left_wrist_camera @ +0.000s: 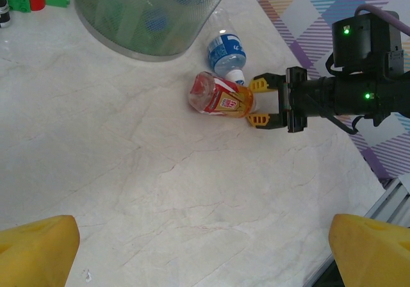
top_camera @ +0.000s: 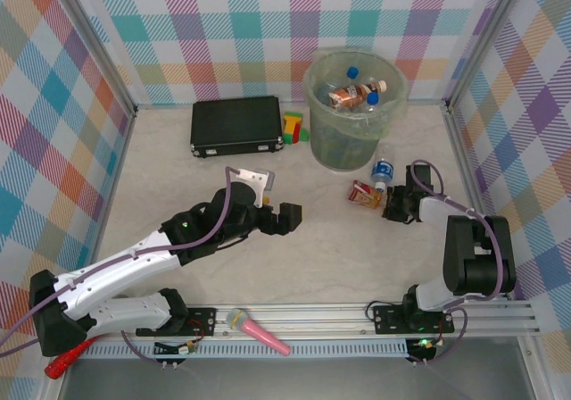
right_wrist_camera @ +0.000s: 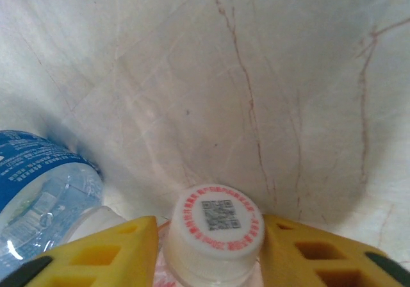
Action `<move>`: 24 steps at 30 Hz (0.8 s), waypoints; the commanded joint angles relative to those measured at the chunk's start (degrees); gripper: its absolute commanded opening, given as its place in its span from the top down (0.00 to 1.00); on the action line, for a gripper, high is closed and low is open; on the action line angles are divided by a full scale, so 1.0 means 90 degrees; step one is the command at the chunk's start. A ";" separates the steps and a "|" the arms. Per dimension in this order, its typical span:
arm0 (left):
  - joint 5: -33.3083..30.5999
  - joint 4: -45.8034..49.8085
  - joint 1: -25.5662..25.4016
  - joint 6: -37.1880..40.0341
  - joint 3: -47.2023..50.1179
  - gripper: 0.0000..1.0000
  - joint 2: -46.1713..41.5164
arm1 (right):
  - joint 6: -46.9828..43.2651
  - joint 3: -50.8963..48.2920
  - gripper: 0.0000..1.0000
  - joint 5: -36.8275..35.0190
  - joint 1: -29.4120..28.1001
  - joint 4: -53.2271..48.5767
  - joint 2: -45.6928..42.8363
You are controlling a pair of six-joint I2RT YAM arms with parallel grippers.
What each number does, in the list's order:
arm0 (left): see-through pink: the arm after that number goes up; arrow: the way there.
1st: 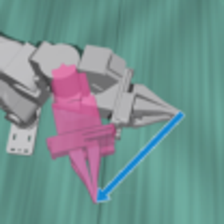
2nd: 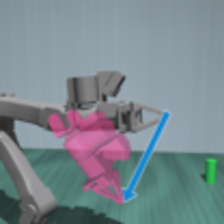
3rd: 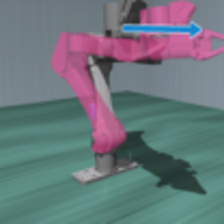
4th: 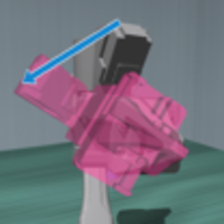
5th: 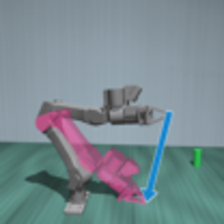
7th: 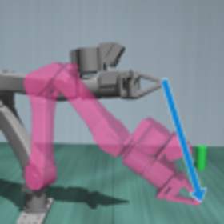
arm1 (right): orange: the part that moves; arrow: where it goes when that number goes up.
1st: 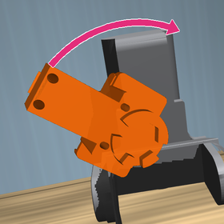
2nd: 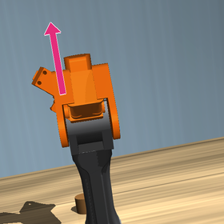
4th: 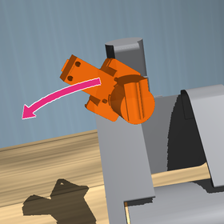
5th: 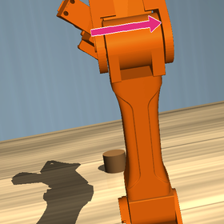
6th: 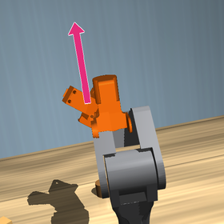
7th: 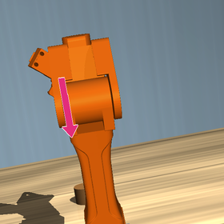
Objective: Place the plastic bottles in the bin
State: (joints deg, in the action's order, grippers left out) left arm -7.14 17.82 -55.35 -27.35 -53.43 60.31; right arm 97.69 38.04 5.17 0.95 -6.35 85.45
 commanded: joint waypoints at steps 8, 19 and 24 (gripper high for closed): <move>-0.0164 0.0031 0.0047 0.0090 -0.0148 0.00 -0.0199 | -0.0448 0.0197 0.69 -0.0574 -0.0008 -0.1085 -0.1099; -0.0492 0.0119 0.0047 0.0130 -0.0223 0.00 -0.0388 | -0.2452 0.0794 0.69 -0.1774 -0.0007 -0.2404 -0.2834; -0.0698 0.0201 0.0047 0.0188 -0.0299 0.00 -0.0542 | -0.3758 0.1412 0.68 -0.2138 -0.0006 -0.2648 -0.3401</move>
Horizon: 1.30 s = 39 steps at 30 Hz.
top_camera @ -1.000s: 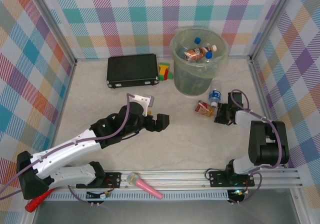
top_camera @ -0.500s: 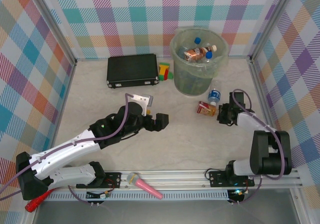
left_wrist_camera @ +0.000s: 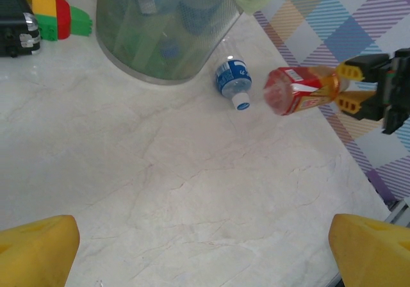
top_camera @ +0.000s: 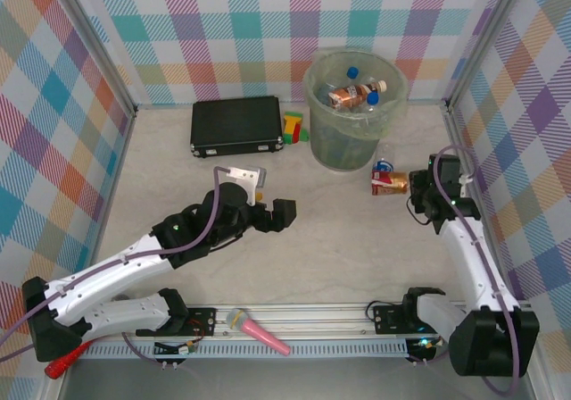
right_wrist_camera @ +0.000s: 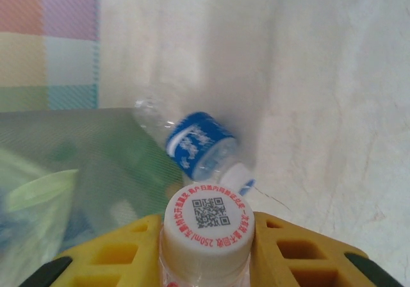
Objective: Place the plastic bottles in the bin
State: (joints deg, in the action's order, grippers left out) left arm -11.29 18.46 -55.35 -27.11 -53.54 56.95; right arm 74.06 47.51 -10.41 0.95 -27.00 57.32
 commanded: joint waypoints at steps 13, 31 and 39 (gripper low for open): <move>-0.0474 0.0180 0.0056 0.0416 -0.0726 0.01 -0.0077 | -0.4115 0.3104 0.67 0.0155 -0.0010 0.0362 0.0316; -0.0459 0.0571 0.0057 0.0345 -0.1207 0.00 0.0090 | -0.6553 0.6785 0.66 0.0340 -0.0726 0.1994 0.4275; -0.0617 0.0750 0.0057 0.0311 -0.1302 0.00 0.0025 | -0.7556 0.8432 0.65 0.0081 -0.1028 0.1212 0.6009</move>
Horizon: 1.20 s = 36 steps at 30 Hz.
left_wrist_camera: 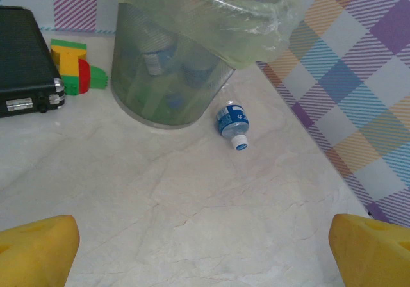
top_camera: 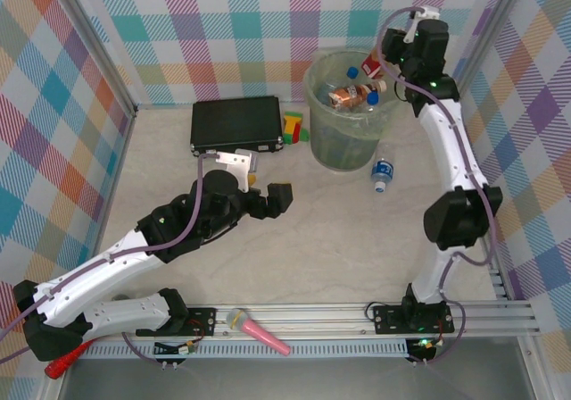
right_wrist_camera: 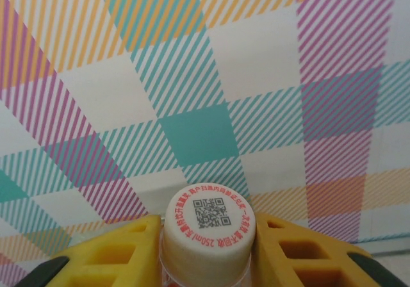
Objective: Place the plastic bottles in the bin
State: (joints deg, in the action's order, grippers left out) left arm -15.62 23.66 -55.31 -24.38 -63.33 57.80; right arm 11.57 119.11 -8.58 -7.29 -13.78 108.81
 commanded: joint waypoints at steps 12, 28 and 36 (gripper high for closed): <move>-0.0236 0.0263 0.0052 0.0027 -0.0064 0.00 -0.0172 | -0.1583 0.0209 0.65 0.0189 -0.0479 -0.0920 0.0959; -0.0357 0.0293 0.0052 0.0030 0.0134 0.00 -0.0496 | -0.1690 0.1630 0.68 -0.0623 -0.0487 -0.0667 0.0973; -0.0371 0.0277 0.0052 0.0031 0.0230 0.00 -0.0609 | -0.1643 0.1397 0.67 -0.0873 -0.0264 -0.0905 0.0909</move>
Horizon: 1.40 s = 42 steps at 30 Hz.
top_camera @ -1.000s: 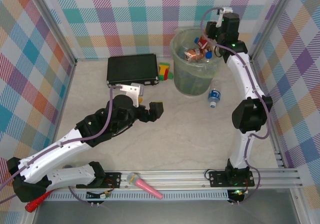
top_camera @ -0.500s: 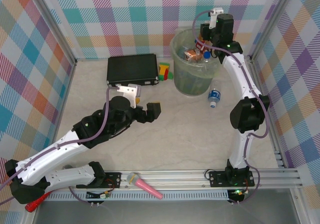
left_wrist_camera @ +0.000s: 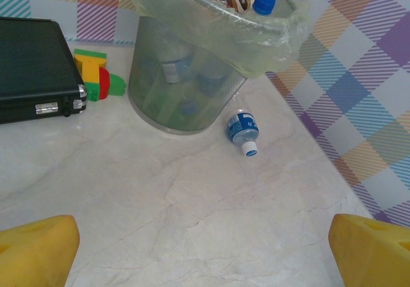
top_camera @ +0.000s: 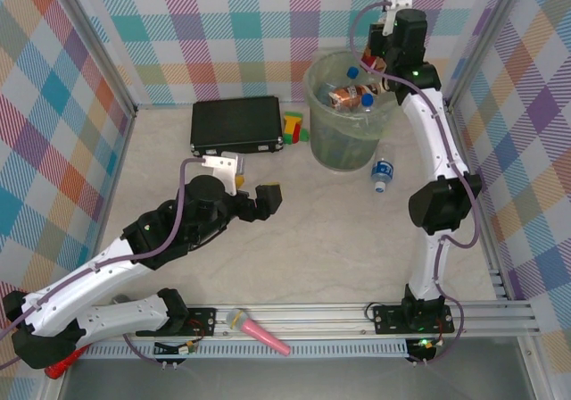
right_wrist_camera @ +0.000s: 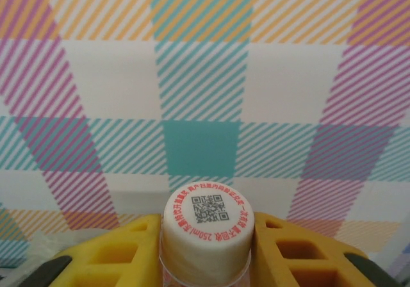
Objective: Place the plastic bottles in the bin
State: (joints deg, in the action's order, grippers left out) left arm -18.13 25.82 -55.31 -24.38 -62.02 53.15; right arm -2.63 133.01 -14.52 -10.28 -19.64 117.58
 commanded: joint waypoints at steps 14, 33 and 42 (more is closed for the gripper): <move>-0.0066 0.0055 0.0049 0.0006 0.0095 0.00 -0.0126 | 0.0283 -0.2031 0.67 0.0119 0.0068 -0.0017 -0.0349; 0.0015 -0.0001 0.0052 0.0011 0.0007 0.00 0.0003 | -0.0170 -0.0734 0.66 0.0689 -0.0898 0.0016 -0.0566; -0.0012 0.0046 0.0047 -0.0026 0.0065 0.00 -0.0143 | 0.0219 -0.1438 0.66 0.1216 -0.1074 -0.0114 -0.0510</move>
State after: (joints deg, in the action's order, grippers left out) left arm -18.11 25.82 -55.31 -24.43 -61.95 52.82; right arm -1.76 122.67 -5.72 -19.64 -19.64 113.32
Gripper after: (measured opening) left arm 0.997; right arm 0.343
